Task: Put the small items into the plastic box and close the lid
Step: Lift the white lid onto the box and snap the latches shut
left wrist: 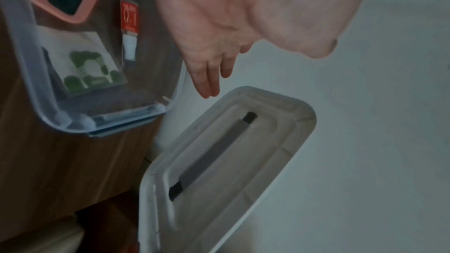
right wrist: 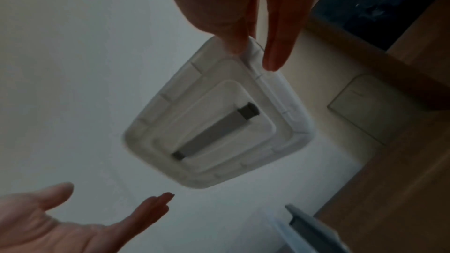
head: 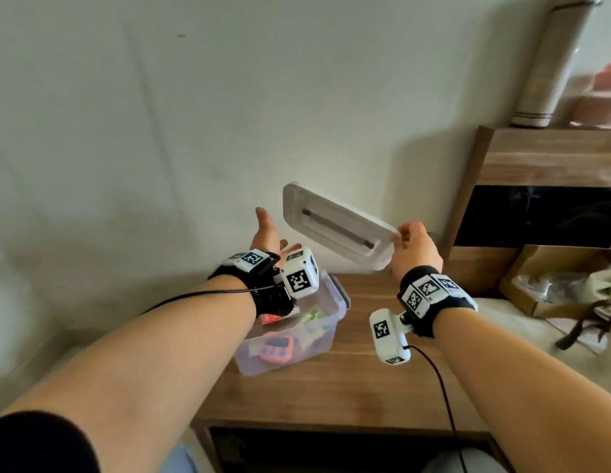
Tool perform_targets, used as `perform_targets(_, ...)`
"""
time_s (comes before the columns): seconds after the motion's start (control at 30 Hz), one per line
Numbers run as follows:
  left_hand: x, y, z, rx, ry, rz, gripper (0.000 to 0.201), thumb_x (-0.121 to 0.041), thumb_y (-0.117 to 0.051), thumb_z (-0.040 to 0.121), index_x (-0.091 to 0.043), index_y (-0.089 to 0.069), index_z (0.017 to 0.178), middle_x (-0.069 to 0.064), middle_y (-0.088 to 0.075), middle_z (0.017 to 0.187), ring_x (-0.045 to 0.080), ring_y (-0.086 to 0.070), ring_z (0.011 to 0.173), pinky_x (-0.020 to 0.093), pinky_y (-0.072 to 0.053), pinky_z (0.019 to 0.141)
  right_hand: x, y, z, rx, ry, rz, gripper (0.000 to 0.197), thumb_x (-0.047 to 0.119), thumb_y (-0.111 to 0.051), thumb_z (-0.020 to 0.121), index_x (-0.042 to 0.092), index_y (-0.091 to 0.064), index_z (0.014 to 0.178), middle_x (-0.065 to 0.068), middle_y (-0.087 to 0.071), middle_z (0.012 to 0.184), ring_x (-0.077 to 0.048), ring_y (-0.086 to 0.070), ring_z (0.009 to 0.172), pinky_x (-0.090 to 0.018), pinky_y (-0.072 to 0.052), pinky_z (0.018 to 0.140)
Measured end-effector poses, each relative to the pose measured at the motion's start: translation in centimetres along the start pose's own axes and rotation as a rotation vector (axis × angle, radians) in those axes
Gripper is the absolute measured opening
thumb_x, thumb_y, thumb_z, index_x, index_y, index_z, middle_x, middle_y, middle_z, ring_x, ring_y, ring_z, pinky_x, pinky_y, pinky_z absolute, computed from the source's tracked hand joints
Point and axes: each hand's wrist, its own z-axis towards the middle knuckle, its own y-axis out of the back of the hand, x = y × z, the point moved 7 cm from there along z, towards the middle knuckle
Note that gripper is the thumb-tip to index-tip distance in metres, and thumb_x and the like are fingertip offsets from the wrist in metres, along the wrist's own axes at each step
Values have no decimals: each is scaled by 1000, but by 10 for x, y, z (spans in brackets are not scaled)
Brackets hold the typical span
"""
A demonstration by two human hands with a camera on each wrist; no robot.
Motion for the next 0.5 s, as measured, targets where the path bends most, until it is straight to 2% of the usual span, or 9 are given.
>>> perform_targets(0.07, -8, 27, -1, -52, -14, -10, 103, -86, -28, 72, 4, -49, 117, 5, -64, 111, 28, -69, 95, 34, -51, 67, 10, -11, -4, 11, 50, 53, 19, 10, -45, 95, 16, -55, 109, -8, -68, 109, -30, -61, 93, -26, -41, 76)
perform_targets(0.1, -14, 39, -3, -78, -19, 0, 97, -87, -26, 72, 2, -53, 101, 9, -64, 94, 27, -67, 79, 31, -50, 64, 15, -18, -6, 29, 75, 94, 21, 3, -44, 93, 13, -56, 108, -9, -67, 111, -31, -61, 94, -26, -40, 76)
perform_targets(0.17, -22, 64, -7, -126, -44, 192, 80, -77, -27, 83, -5, -56, 98, 15, -62, 83, 28, -61, 66, 26, -48, 57, 23, -36, -12, 96, 108, 162, 30, -9, -41, 88, 11, -57, 103, -9, -67, 115, -25, -58, 92, -24, -40, 77)
perform_targets(0.23, -31, 91, -12, -267, -137, 505, 54, -46, -37, 98, -2, -58, 122, 24, -64, 116, 34, -65, 102, 28, -52, 70, 29, -54, -20, 156, 126, 179, 41, -18, -37, 81, 15, -57, 98, -8, -67, 116, -21, -57, 91, -22, -42, 80)
perform_targets(0.27, -32, 103, -11, -300, -177, 655, 46, -31, -42, 100, -1, -54, 132, 22, -57, 134, 33, -58, 121, 29, -50, 82, 30, -61, -24, 181, 129, 173, 45, -20, -36, 79, 15, -58, 98, -7, -67, 116, -21, -58, 92, -22, -42, 82)
perform_targets(0.3, -30, 108, -10, -312, -188, 821, 42, -21, -44, 99, -2, -53, 135, 18, -54, 141, 31, -53, 129, 29, -47, 91, 30, -69, -28, 204, 125, 167, 46, -20, -36, 79, 13, -59, 99, -7, -66, 116, -21, -58, 92, -22, -42, 83)
perform_targets(0.37, -20, 120, -8, -336, -198, 1030, 38, -15, -45, 98, -2, -57, 132, 17, -57, 139, 31, -54, 128, 29, -43, 99, 26, -85, -35, 261, 88, 141, 42, -16, -38, 82, 10, -63, 104, -7, -65, 113, -21, -55, 90, -23, -41, 83)
perform_targets(0.47, 6, 141, 5, -320, -117, 1021, 40, -11, -45, 97, 3, -54, 133, 22, -56, 137, 34, -56, 126, 33, -50, 91, 16, -104, -44, 350, 33, 78, 33, -6, -41, 88, 13, -64, 102, -10, -66, 112, -22, -54, 89, -26, -44, 81)
perform_targets(0.5, 11, 146, 8, -335, -123, 988, 42, -10, -45, 95, 2, -53, 134, 22, -55, 137, 34, -56, 126, 36, -50, 94, 13, -109, -47, 378, 25, 52, 33, -3, -41, 88, 14, -65, 103, -11, -67, 113, -23, -55, 90, -27, -45, 82)
